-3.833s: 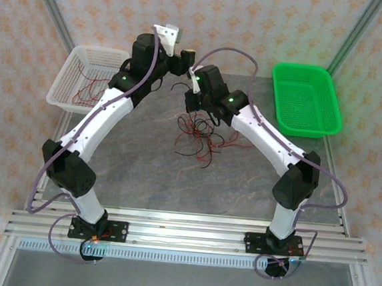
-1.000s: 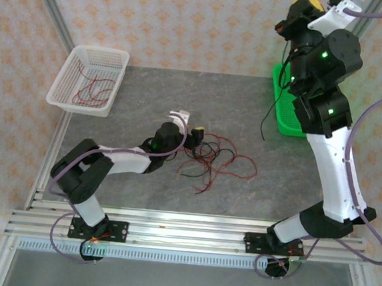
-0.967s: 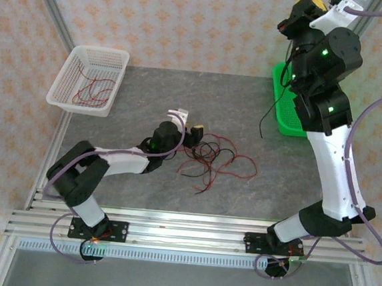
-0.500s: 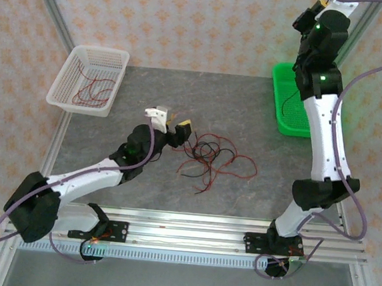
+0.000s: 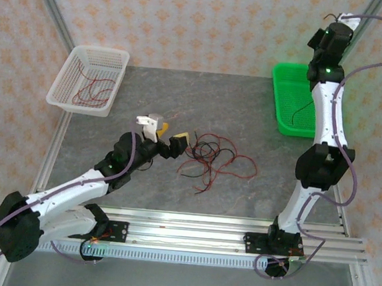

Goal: Untangle the cables
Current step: Place the cable in the container.

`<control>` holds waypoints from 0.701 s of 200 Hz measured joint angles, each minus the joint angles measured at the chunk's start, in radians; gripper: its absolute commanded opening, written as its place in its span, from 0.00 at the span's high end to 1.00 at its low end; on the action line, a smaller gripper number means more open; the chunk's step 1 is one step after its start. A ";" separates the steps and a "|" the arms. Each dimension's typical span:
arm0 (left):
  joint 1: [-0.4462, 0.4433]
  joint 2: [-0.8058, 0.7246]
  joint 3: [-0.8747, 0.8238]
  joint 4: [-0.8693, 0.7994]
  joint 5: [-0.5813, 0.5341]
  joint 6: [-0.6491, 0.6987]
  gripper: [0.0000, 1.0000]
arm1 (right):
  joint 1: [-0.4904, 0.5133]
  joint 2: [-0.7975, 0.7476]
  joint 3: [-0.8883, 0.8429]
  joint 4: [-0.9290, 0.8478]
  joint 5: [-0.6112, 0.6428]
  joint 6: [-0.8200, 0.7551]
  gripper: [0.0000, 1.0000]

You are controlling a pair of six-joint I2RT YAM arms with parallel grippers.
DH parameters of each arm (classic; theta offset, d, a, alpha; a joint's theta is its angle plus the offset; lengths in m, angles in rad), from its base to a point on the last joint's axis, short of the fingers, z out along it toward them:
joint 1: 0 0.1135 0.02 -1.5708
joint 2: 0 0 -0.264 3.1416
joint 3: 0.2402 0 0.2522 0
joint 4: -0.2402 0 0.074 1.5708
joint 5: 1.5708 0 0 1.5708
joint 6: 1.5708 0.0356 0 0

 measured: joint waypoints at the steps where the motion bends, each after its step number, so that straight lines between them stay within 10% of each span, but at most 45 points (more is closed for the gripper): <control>1: 0.000 -0.002 0.000 -0.002 0.000 0.000 0.01 | -0.001 0.003 0.000 0.000 -0.002 0.000 1.00; 140: 0.000 -0.136 0.051 -0.248 -0.135 -0.021 0.07 | -0.025 0.372 0.042 -0.329 -0.079 0.109 1.00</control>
